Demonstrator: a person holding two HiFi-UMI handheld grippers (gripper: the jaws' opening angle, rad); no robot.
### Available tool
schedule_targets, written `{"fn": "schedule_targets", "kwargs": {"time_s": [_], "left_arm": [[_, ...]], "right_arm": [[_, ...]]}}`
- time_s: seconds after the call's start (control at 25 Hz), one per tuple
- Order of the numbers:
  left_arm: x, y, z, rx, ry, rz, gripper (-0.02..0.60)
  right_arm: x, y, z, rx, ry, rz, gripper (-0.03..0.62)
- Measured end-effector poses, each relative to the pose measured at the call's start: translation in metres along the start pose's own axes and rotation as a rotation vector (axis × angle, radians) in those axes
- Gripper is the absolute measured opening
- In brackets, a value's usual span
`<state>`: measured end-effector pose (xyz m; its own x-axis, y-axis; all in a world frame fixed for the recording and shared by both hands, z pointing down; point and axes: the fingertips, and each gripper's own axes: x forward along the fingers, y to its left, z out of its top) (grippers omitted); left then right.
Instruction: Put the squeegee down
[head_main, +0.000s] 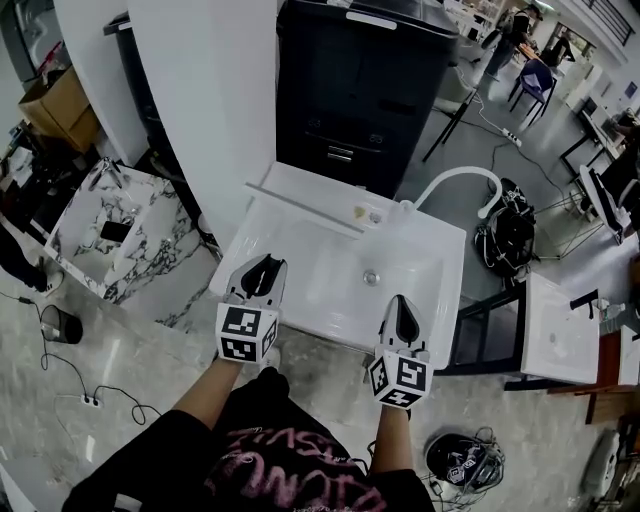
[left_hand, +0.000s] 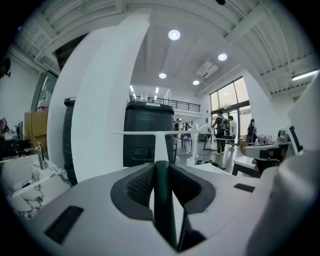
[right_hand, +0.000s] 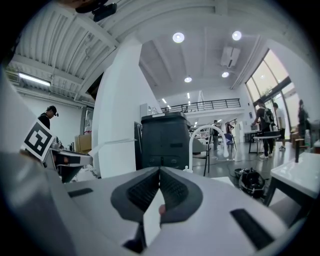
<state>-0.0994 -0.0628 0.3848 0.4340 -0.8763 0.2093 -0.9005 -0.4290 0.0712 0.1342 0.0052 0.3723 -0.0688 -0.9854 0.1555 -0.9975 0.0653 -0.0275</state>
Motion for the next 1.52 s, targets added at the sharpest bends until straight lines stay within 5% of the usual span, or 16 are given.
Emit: {"fn": "schedule_targets", "kwargs": {"time_s": [1.52], "left_arm": [[0.131,0.069,0.018,0.021,0.032,-0.151,0.094]], "right_arm": [[0.145,0.025,0.012,0.012,0.035,-0.101,0.02]]}}
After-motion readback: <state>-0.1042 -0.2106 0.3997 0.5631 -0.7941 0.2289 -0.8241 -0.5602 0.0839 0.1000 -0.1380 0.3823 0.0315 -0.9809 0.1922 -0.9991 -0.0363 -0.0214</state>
